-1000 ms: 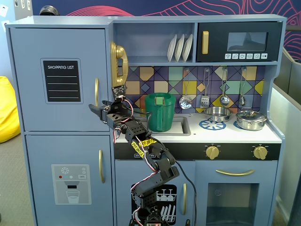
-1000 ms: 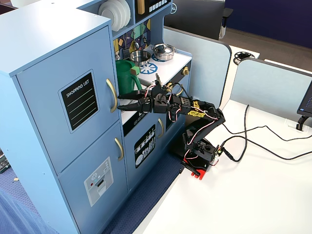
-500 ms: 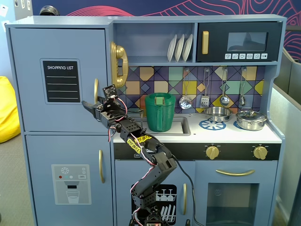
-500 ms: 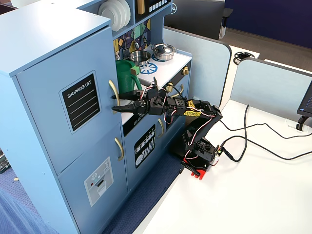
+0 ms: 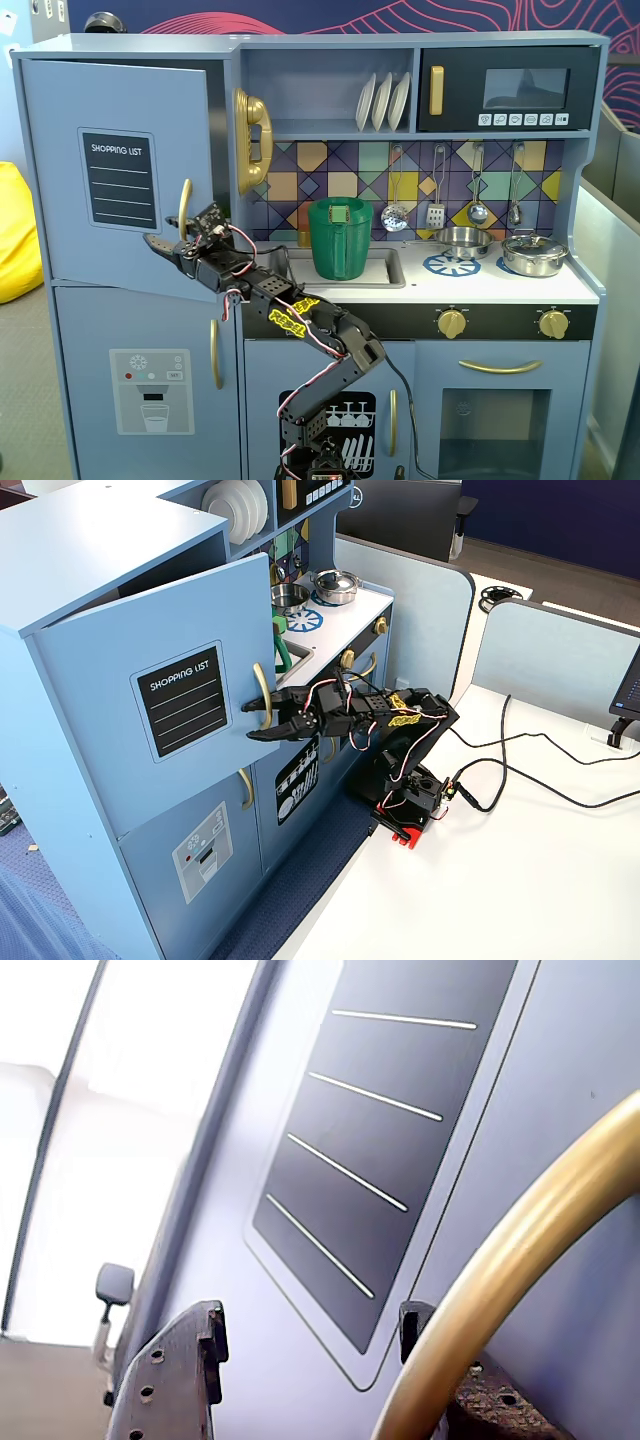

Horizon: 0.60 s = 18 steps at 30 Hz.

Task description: Open the left cabinet door

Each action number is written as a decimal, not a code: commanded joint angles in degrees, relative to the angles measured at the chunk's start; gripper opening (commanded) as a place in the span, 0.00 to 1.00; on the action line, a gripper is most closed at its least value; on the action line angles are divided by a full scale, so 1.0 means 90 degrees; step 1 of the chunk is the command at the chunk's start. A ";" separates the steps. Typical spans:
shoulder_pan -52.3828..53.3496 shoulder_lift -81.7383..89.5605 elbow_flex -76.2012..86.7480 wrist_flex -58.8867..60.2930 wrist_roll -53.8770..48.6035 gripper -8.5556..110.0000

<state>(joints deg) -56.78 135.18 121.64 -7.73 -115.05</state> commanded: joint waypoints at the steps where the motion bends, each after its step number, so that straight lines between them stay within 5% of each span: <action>1: 0.0439 0.0859 0.0186 -0.0049 -0.0088 0.19; 11: 0.1572 0.3369 0.1113 0.1553 0.0195 0.18; 18: 0.3086 0.3418 0.0801 0.2656 0.0869 0.18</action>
<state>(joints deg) -36.12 166.38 131.84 12.57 -109.95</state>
